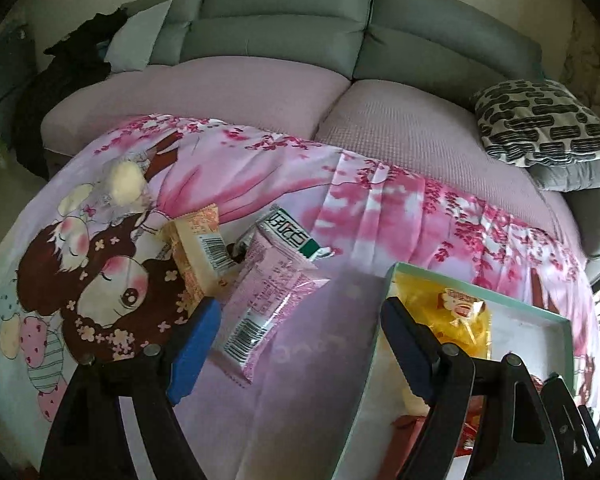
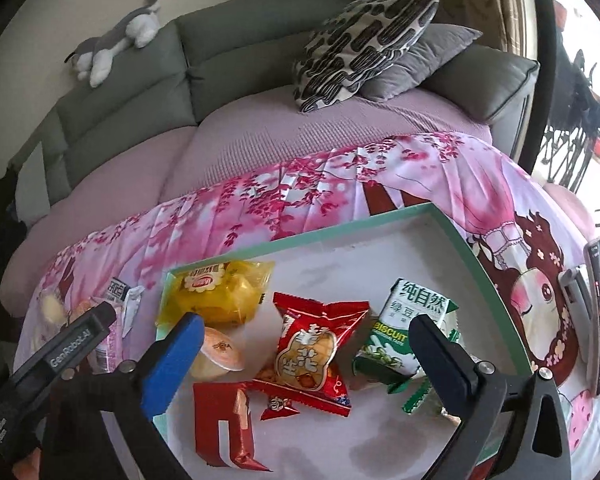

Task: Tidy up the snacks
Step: 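Withdraw both open tools from the tray back toward the snack pile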

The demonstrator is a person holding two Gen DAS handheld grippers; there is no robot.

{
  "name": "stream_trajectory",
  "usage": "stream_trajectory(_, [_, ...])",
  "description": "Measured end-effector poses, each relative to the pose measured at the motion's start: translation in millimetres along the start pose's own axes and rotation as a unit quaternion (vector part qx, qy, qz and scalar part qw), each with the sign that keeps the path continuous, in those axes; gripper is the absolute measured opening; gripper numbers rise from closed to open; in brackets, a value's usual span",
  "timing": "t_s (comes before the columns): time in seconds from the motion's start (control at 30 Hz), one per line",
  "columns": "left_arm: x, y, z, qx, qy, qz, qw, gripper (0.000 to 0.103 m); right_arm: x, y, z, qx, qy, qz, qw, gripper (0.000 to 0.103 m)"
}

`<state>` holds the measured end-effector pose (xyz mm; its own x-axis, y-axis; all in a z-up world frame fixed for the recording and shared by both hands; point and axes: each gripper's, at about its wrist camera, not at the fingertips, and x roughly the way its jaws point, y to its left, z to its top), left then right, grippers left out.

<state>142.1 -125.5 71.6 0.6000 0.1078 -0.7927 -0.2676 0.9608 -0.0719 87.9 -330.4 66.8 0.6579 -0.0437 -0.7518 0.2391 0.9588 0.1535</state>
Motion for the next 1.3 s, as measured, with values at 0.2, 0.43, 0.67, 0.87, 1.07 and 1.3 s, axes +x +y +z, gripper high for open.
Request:
stream_trajectory(0.2, [6,7,-1,-0.016,0.009,-0.002,0.9998,0.100,0,-2,-2,0.007,-0.008,0.009,1.000,0.103])
stream_trajectory(0.43, [3,9,1,-0.019,0.004,0.002,0.9998,0.100,1,-3,-2,0.010,-0.010,0.005,1.000,0.103])
stream_trajectory(0.67, [1,13,4,-0.012,-0.003,0.016,0.9998,0.100,2,0,-1,0.008,-0.005,-0.011,1.000,0.103])
stream_trajectory(0.87, [-1,26,8,-0.021,-0.010,0.036,0.9991,0.100,-1,3,0,0.007,-0.005,-0.016,1.000,0.103])
stream_trajectory(1.07, [-1,49,12,-0.033,-0.020,0.070,0.9968,0.100,-7,20,3,0.001,-0.017,-0.010,1.000,0.103])
stream_trajectory(1.3, [-7,81,19,-0.052,-0.038,0.108,0.9921,0.100,-5,56,1,-0.030,-0.014,0.010,0.999,0.103])
